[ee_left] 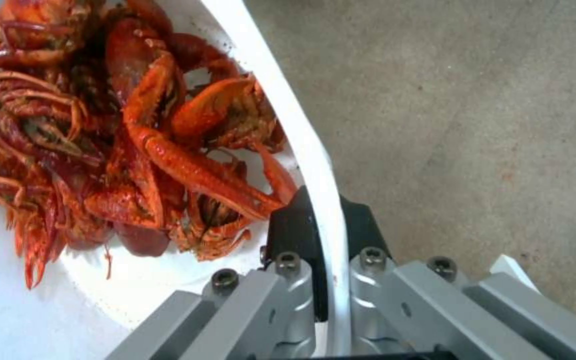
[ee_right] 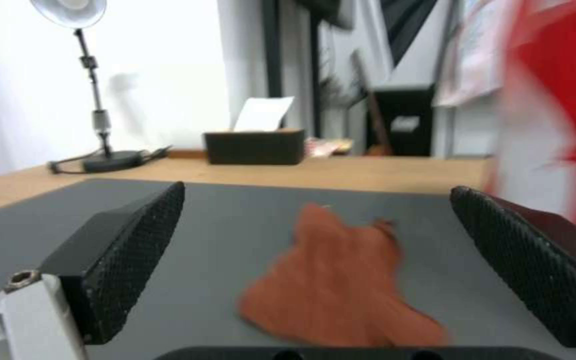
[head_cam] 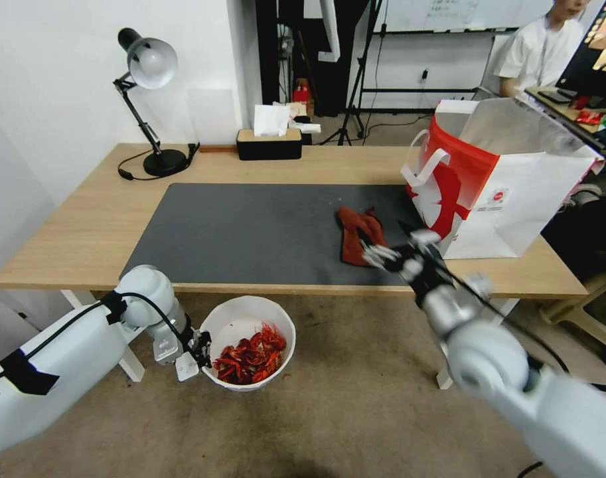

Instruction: Sweep shrimp from table into container with towel, then put container into takeout bag.

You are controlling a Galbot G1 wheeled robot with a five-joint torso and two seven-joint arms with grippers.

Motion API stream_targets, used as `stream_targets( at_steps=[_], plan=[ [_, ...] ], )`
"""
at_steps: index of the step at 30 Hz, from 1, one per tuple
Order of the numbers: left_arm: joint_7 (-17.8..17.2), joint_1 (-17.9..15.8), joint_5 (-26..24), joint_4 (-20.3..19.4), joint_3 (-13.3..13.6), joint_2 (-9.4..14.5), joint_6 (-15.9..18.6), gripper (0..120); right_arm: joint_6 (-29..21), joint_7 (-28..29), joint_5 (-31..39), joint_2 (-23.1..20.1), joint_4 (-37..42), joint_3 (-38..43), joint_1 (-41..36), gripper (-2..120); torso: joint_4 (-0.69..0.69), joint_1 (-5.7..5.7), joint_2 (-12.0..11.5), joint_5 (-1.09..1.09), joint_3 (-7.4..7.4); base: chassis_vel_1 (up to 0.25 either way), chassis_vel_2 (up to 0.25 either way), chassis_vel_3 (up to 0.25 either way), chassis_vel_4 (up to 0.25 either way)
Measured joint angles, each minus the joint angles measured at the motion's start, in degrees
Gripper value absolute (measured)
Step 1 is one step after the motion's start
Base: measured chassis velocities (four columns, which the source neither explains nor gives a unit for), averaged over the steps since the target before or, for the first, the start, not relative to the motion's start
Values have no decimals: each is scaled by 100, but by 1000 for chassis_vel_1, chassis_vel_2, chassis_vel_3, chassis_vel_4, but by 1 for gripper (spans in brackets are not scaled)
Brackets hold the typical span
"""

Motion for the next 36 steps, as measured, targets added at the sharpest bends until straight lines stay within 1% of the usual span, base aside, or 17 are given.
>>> stream_targets(
  at_steps=[1, 2, 3, 6, 11, 15, 21, 24, 26, 27, 29, 30, 31, 32, 33, 34, 36],
  plan=[
    [-4, -4, -6, -13, -9, -12, 1, 0, 384, 95, -467, 175, -88, 133, -454, 100, 3, 0, 0, -2, 0, 0, 0, 0, 0],
    [-4, 0, -9, -17, -11, -16, 1, 0, 670, 264, -753, 337, -165, 163, -806, 100, 2, 0, 0, 3, 0, 0, 0, 0, 0],
    [-4, 0, -9, -17, -11, -16, 1, 0, 670, 264, -753, 337, -165, 163, -806, 100, 2, 0, 0, 3, 0, 0, 0, 0, 0],
    [-7, 60, -15, -69, -33, -13, 2, 0, 1085, 699, -1160, 738, -429, 98, -1542, 100, -1, 0, 1, 0, 1, 0, 0, 0, 0],
    [-9, 108, -16, -90, -91, 9, -12, 0, 1185, 834, -1161, 932, -570, -50, -1709, 100, 5, 0, 1, 0, 1, 0, 0, 0, 0],
    [-11, 152, -16, -107, -163, 8, -19, 0, 1152, 863, -1104, 942, -680, -81, -1667, 100, 4, 0, 0, 0, 1, 0, 0, 0, 0],
    [-48, 362, -24, -206, -335, 44, -52, 0, 1087, 781, -965, 958, -913, -128, -1572, 100, 4, 1, 0, 0, 1, 0, 0, 0, 0],
    [-136, 569, -21, -487, -431, 136, -57, 0, 1037, 736, -930, 953, -955, -183, -1549, 100, 3, 1, 0, 1, 1, 0, 0, 0, 0],
    [-241, 869, 7, -768, -625, 198, -144, 0, 1009, 718, -913, 951, -960, -211, -1512, 100, 3, 1, 0, 1, 1, 0, 0, 0, 0],
    [-241, 869, 7, -768, -625, 198, -144, 0, 1009, 718, -913, 951, -960, -211, -1512, 100, 3, 1, 0, 1, 1, 0, 0, 0, 0],
    [-425, 1215, 71, -1051, -819, 278, -246, 0, 990, 693, -896, 951, -967, -231, -1500, 100, 4, 1, 0, 0, 1, 0, 0, 0, 0],
    [-425, 1215, 71, -1051, -819, 278, -246, 0, 990, 693, -896, 951, -967, -231, -1500, 100, 4, 1, 0, 0, 1, 0, 0, 0, 0],
    [-588, 1536, 107, -1347, -1043, 360, -313, 0, 984, 664, -882, 956, -992, -240, -1500, 100, 4, 1, 0, -1, 1, 0, 0, 0, 0],
    [-675, 1719, 114, -1557, -1178, 424, -332, 0, 976, 639, -857, 967, -1012, -242, -1500, 100, 4, 0, 0, 0, 1, 0, 0, 0, 0],
    [-743, 1837, 126, -1748, -1276, 492, -332, 0, 974, 622, -825, 981, -1025, -242, -1487, 100, 5, 0, 0, 0, 1, 0, 0, 0, 0],
    [-743, 1837, 126, -1748, -1276, 492, -332, 0, 974, 622, -825, 981, -1025, -242, -1487, 100, 5, 0, 0, 0, 1, 0, 0, 0, 0],
    [-831, 1946, 145, -2347, -1459, 659, -292, 0, 971, 595, -769, 1021, -1049, -236, -1466, 100, 6, 0, 0, 2, 1, 0, 0, 0, 0]
  ],
)
